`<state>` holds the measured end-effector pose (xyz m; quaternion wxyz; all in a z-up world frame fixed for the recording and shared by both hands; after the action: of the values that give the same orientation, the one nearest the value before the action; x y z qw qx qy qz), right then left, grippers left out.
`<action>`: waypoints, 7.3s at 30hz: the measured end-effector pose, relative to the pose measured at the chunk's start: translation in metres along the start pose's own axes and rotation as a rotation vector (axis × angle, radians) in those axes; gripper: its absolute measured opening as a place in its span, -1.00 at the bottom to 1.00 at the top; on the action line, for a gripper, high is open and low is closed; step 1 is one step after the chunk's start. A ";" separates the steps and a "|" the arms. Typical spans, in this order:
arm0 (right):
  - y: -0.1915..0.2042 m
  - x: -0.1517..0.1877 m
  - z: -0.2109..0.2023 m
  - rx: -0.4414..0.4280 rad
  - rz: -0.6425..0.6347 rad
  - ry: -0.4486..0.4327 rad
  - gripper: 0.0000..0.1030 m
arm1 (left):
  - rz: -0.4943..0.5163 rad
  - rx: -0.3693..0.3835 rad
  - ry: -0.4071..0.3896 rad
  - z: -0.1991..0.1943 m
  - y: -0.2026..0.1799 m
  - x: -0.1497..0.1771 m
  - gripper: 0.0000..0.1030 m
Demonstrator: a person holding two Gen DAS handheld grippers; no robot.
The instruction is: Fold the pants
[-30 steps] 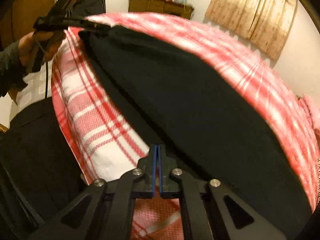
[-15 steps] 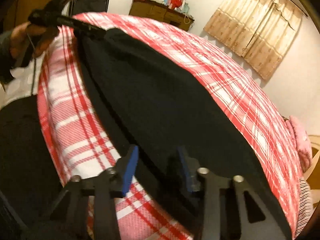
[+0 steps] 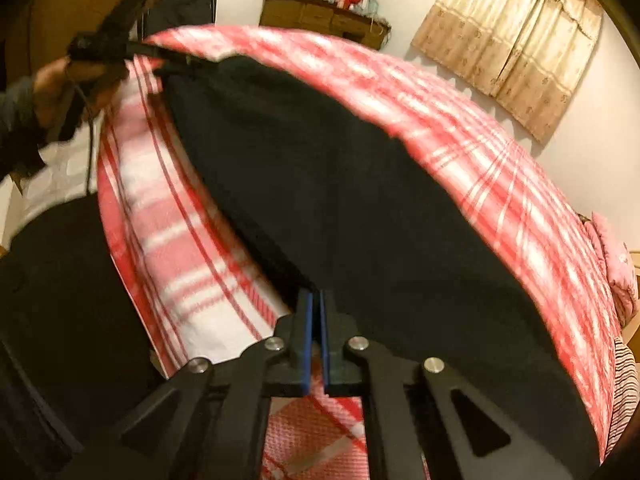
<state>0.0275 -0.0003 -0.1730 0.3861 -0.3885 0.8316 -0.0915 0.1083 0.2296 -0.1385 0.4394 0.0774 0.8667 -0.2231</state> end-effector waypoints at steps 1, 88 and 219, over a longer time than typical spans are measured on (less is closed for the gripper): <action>0.002 0.003 0.006 0.003 -0.002 0.005 -0.88 | 0.007 0.001 -0.007 -0.002 -0.003 -0.002 0.24; -0.325 0.339 -0.166 0.304 1.511 -0.044 -0.29 | 0.673 0.708 0.413 0.194 -0.421 0.038 -0.90; -0.148 0.125 -0.042 0.181 0.636 0.010 0.39 | -0.057 -0.094 0.102 0.049 0.037 -0.047 -0.78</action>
<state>0.0330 -0.1964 -0.1488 0.4243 -0.0730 0.9016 -0.0419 0.1847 0.2431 -0.1382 0.3911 0.0433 0.8994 -0.1903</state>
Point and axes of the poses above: each gripper's, at about its wrist camera, not at the fingertips, and z roughly the way its jaws point, y to its left, x to its underside, the point moved 1 cm from there along z, roughly the way its jaws point, and after that the axes turned 12 degrees about x, right-handed, at the moved point
